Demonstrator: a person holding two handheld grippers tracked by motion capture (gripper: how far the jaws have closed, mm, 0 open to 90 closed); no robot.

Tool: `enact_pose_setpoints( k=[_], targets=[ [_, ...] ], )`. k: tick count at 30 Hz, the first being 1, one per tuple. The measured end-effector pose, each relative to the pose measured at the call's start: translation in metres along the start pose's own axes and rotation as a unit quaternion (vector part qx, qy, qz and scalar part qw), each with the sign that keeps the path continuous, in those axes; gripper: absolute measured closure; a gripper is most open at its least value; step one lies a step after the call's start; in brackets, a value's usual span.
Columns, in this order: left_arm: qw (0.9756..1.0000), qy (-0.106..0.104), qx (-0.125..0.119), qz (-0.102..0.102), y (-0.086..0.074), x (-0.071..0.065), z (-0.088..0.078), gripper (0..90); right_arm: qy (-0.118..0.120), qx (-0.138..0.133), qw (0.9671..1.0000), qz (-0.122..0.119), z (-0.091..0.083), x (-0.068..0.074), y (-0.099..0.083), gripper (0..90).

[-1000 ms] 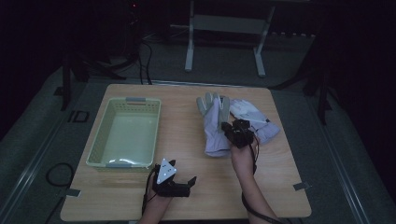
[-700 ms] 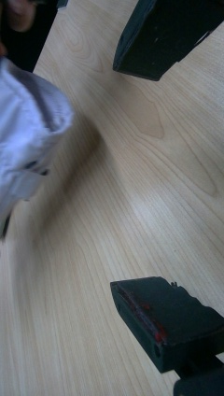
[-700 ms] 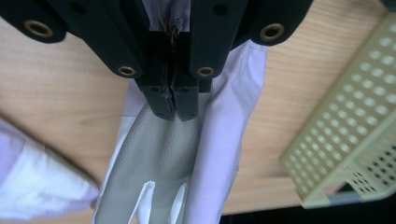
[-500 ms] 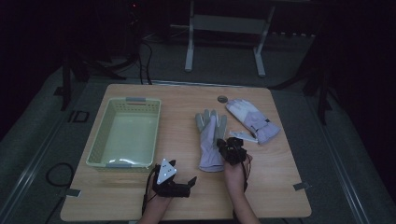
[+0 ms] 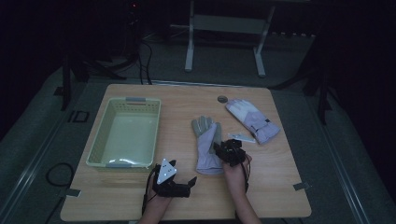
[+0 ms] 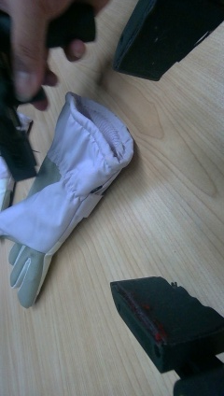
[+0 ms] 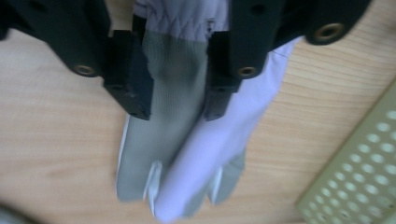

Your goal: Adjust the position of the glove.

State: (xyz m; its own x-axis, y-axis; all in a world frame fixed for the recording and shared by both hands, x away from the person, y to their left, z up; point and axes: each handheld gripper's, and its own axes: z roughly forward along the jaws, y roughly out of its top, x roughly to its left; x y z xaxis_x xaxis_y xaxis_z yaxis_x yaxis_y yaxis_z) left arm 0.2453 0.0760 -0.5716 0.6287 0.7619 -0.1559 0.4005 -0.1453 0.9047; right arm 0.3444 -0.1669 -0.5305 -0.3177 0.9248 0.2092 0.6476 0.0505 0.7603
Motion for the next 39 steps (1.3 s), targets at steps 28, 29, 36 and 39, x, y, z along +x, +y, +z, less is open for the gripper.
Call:
enact_pose_setpoints(
  k=[28,29,36,39],
  targets=[
    [1.0000,0.000,0.001,-0.002,0.000,0.000,0.000,0.0,0.003,-0.026,0.9942,-0.104,-0.040,-0.098,0.075,49.4],
    [1.0000,-0.001,0.003,0.000,0.000,0.000,0.000,0.0,0.008,-0.022,0.9950,-0.097,-0.040,-0.102,0.076,50.0],
    [1.0000,0.001,0.002,-0.001,0.000,0.000,0.001,0.0,-0.011,-0.009,0.9953,-0.096,-0.032,-0.130,0.086,53.3],
    [1.0000,0.003,0.003,-0.002,0.000,0.000,0.001,0.0,-0.013,-0.012,0.9944,-0.104,-0.028,-0.138,0.094,53.3]
  ],
)
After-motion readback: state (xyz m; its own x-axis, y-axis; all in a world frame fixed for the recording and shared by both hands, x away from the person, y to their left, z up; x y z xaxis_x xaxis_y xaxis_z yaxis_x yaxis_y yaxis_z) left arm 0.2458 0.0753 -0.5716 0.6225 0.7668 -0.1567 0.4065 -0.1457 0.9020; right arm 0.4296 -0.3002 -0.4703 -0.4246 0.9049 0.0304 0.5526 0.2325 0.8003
